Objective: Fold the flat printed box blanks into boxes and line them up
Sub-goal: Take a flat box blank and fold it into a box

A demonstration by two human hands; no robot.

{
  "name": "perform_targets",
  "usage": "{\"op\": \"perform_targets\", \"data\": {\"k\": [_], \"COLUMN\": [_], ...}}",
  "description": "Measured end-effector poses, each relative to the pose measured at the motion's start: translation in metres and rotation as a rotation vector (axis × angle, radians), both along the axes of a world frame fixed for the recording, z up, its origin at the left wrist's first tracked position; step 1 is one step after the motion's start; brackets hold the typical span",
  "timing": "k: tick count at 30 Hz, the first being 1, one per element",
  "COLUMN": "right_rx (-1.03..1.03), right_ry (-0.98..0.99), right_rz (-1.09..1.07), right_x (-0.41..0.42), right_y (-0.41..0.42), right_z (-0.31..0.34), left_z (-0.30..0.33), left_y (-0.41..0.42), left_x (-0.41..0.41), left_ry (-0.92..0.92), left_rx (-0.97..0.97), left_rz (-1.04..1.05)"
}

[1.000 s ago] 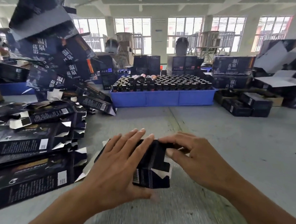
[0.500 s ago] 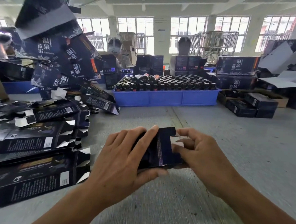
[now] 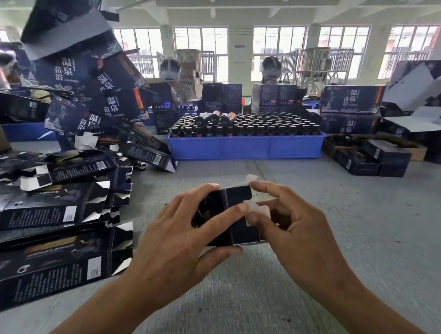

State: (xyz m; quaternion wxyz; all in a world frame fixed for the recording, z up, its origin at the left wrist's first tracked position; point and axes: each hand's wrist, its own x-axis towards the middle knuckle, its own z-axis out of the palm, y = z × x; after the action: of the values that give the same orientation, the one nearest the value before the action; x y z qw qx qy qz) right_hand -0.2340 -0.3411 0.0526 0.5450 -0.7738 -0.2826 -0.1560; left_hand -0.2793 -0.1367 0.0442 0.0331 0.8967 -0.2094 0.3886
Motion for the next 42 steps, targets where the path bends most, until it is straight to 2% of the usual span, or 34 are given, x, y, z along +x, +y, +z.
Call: {"op": "perform_targets", "data": {"k": [8,14,20,26,32,38,42], "right_rx": [-0.178,-0.003,-0.099,-0.179,-0.277,-0.134,-0.119], "right_ry": [-0.148,-0.125,-0.281,-0.221,-0.081,-0.151,-0.192], "right_rz": [-0.062,-0.077,-0.079,-0.046,0.137,-0.009,-0.054], "right_x": [-0.0011,-0.0021,-0.0048,-0.0035,-0.0045,-0.0047,-0.0044], "right_y": [0.0023,0.0023,0.0048,0.0045,0.0001,0.0031,0.0038], "right_z": [-0.0043,-0.0060,-0.0059,-0.0056,-0.0017,-0.0042,-0.0065], "left_z": [0.0010,0.0000,-0.0022,-0.0036,-0.0028,-0.0052,-0.0061], "left_y": [0.0014,0.0012,0.0030,0.0027,0.0078,0.0048,0.0046], "left_x": [0.0001,0.0012,0.0008,0.0007,0.0018,0.0015,0.0032], "left_ry": [0.041,0.010,0.002,0.005,0.037,0.030,-0.003], "left_rx": [-0.074,-0.059,-0.081,-0.071,-0.141,-0.122,-0.070], "left_rz": [-0.011,-0.035,-0.074,-0.035,-0.019,-0.047,-0.059]}}
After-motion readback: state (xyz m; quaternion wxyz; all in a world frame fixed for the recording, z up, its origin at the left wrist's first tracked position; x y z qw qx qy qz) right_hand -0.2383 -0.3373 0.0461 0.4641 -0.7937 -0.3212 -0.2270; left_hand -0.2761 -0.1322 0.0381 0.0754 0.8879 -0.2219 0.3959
